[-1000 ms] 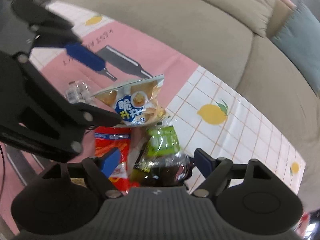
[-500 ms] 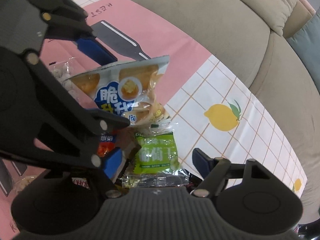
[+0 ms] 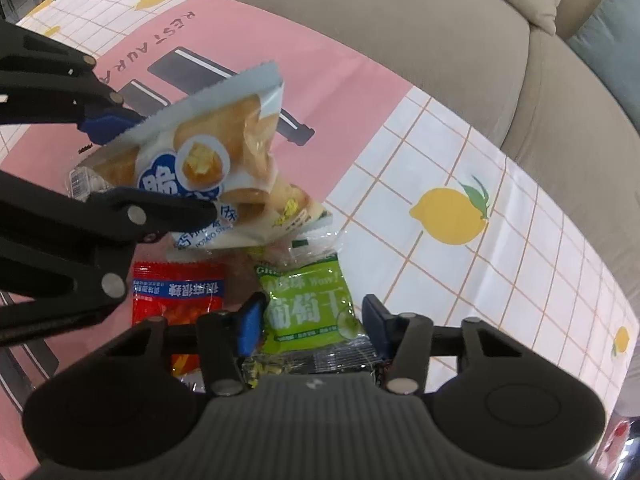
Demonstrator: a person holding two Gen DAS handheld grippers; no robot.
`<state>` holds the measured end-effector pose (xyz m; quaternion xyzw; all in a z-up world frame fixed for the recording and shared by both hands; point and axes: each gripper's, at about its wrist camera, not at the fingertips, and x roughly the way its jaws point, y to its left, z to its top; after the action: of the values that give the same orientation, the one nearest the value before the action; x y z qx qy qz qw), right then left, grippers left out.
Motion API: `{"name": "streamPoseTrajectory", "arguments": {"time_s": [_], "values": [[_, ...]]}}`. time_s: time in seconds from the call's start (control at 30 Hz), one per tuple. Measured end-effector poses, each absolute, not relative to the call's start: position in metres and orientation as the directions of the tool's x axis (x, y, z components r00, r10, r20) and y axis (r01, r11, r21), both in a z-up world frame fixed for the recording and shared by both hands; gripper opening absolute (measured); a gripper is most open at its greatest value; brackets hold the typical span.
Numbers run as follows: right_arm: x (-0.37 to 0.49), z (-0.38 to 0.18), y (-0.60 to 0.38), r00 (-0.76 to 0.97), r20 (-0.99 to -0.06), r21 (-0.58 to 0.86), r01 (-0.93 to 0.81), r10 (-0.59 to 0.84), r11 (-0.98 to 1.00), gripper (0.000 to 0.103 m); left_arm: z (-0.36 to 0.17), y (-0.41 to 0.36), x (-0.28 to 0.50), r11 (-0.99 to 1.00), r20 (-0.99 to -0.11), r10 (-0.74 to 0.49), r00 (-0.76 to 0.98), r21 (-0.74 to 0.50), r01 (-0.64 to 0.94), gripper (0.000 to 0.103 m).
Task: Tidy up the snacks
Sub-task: 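Grasp the blue-labelled bread bag with the left tool while the right grasps the green pack, then carry both packs into the orange box and open both tools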
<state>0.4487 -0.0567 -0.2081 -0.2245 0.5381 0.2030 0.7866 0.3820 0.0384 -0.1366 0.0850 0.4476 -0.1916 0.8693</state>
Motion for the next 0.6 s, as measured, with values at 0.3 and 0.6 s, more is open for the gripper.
{"name": "streamPoseTrajectory", "arguments": {"time_s": [0.3, 0.6], "values": [[0.418, -0.183, -0.058, 0.380, -0.920, -0.139, -0.544, 0.096, 0.828, 0.044, -0.097, 0.042, 0.335, 0.969, -0.805, -0.161, 0.572, -0.020, 0.245, 0.038], [0.352, -0.138, -0.092, 0.410, -0.895, -0.014, -0.422, 0.177, 0.906, 0.043, -0.059, 0.032, 0.268, 0.969, -0.789, -0.208, 0.577, -0.089, 0.229, 0.038]]}}
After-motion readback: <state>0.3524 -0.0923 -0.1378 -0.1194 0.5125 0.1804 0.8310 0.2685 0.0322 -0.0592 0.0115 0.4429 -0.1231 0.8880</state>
